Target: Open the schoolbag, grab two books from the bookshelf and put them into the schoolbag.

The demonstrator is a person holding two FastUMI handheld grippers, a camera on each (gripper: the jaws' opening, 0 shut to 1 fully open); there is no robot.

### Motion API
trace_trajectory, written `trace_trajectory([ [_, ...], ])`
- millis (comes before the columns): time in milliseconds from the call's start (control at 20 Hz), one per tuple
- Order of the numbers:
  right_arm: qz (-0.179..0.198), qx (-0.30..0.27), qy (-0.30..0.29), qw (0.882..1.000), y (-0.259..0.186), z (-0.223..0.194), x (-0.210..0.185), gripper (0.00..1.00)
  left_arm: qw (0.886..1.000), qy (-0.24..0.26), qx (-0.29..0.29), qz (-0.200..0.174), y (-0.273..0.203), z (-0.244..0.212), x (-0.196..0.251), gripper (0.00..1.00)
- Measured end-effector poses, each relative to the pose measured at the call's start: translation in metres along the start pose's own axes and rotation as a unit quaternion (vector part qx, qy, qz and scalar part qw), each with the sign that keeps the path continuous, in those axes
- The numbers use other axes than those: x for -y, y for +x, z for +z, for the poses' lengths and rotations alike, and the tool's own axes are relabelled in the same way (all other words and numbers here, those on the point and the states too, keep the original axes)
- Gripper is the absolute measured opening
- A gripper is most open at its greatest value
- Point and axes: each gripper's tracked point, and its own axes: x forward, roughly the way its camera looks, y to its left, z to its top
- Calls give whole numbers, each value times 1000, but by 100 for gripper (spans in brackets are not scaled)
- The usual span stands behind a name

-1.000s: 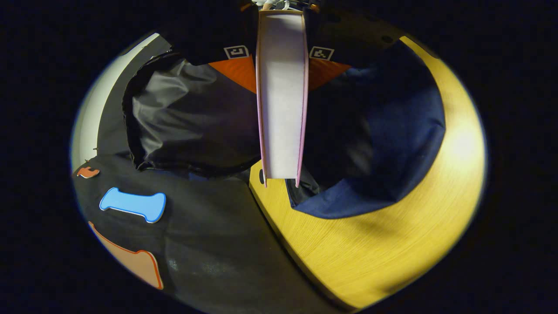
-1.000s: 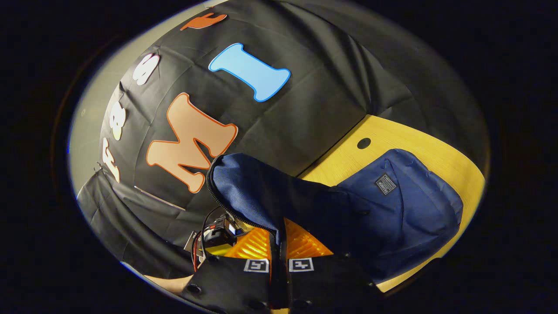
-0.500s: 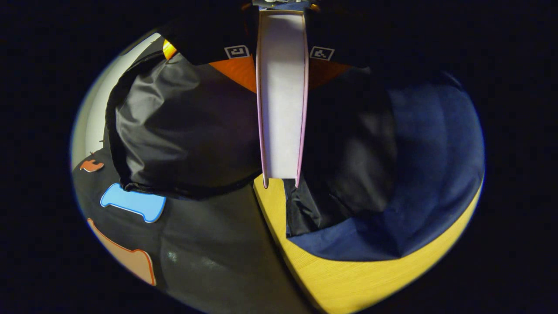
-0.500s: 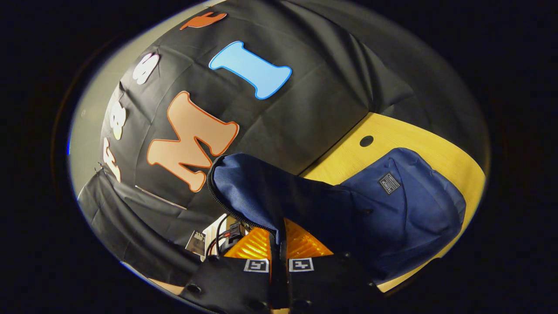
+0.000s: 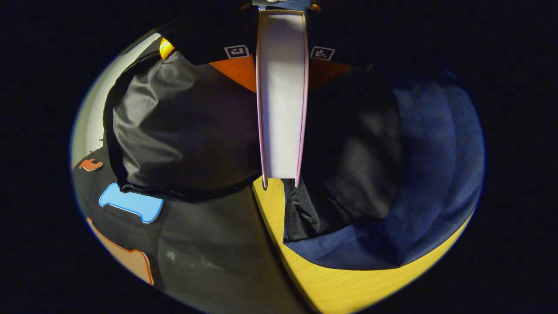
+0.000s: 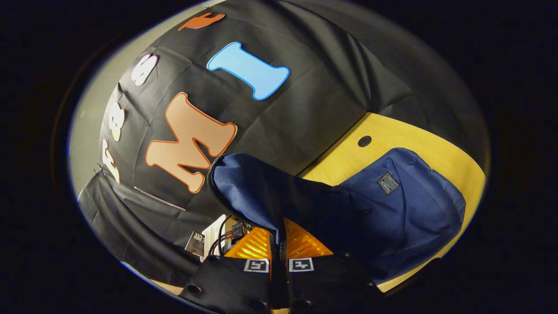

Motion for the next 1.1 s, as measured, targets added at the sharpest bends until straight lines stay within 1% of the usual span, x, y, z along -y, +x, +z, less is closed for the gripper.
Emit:
trace_trajectory([
  [50,0,0,1,1000,1,0,-1,3,1000,6,-3,15,-2,-2,-6,37],
  [100,-1,0,1,1000,1,-1,1,3,999,21,5,46,-5,3,-16,33],
  [150,-2,0,1,1000,0,0,1,2,997,33,8,73,1,5,-28,63],
  [200,-2,-1,0,1000,0,-1,0,3,994,40,8,98,-5,6,-37,69],
  [250,-3,-1,-1,1000,0,-1,1,3,993,47,2,111,-8,5,-41,67],
  [300,-2,-1,-1,1000,-1,-1,0,3,992,56,-2,117,-13,5,-40,75],
  [400,-4,0,0,1000,-1,-1,1,2,985,89,0,149,-19,11,-44,76],
  [450,-4,0,1,1000,-1,-1,1,3,979,110,-6,169,-26,11,-43,77],
  [500,-4,0,0,1000,-2,-1,1,3,975,130,-2,179,-33,15,-37,83],
  [550,-4,-1,-2,1000,-2,-1,1,3,971,146,3,189,-41,20,-31,77],
  [650,-6,1,-2,1000,-2,0,2,3,967,168,15,193,-58,28,-16,77],
  [750,-6,1,0,1000,-2,-1,0,3,962,189,23,197,-77,39,-10,77],
  [900,-7,-2,-1,1000,-3,-4,1,3,949,228,46,213,-102,56,-12,77],
  [1000,-8,-3,0,1000,-2,-6,1,3,937,259,58,226,-123,66,-12,77],
  [1100,-9,-3,2,1000,-1,-8,1,3,918,305,77,243,-148,80,-9,77],
])
